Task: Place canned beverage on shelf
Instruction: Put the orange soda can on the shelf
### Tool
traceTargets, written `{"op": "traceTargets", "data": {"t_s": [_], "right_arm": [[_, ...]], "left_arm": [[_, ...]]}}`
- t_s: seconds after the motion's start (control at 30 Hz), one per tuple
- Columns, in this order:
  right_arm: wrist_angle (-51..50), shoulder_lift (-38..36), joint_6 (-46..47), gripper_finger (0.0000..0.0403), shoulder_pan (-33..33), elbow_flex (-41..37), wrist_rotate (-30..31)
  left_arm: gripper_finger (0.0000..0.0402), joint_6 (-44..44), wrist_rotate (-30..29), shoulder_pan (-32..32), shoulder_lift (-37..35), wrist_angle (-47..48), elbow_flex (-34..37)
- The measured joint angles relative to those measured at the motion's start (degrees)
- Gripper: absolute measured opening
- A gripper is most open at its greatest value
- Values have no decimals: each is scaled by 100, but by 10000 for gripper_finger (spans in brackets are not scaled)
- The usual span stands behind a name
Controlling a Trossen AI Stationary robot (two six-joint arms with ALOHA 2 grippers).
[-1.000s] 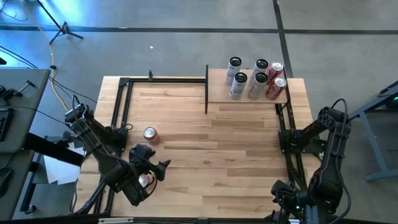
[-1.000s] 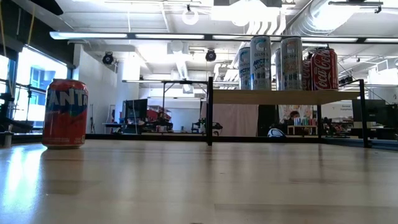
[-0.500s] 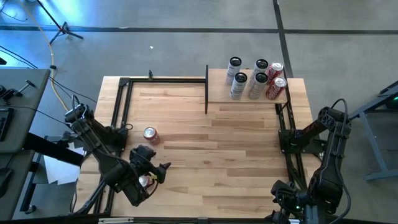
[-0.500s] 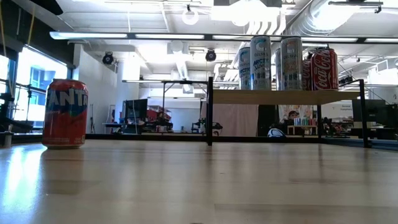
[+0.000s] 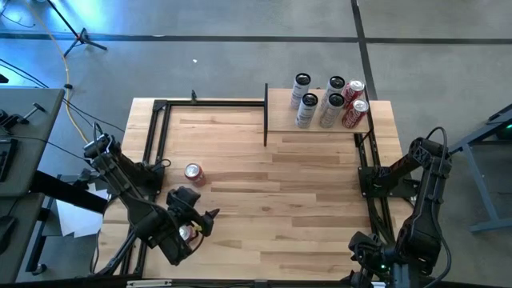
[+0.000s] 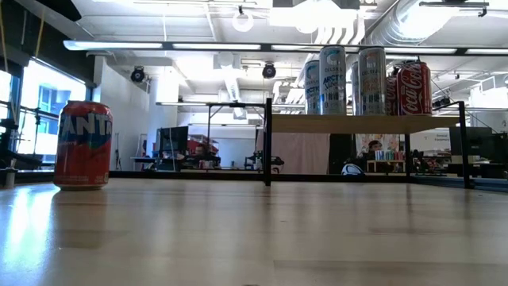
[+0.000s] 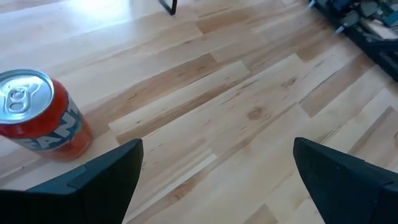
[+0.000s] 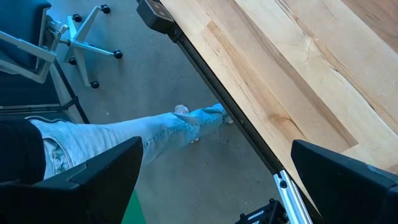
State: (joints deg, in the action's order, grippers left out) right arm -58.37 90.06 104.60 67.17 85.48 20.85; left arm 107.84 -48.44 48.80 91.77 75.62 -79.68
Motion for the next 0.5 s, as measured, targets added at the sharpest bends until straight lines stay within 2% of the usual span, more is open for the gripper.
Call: {"op": "traceTargets", "data": {"t_s": [0.2, 0.5], "right_arm": [[2, 0, -2, 399, 1, 1, -1], [0, 0, 0, 399, 1, -1, -1]], "left_arm": [[393, 15, -180, 2, 0, -62, 0], [393, 753, -14, -48, 0, -44, 0]]}}
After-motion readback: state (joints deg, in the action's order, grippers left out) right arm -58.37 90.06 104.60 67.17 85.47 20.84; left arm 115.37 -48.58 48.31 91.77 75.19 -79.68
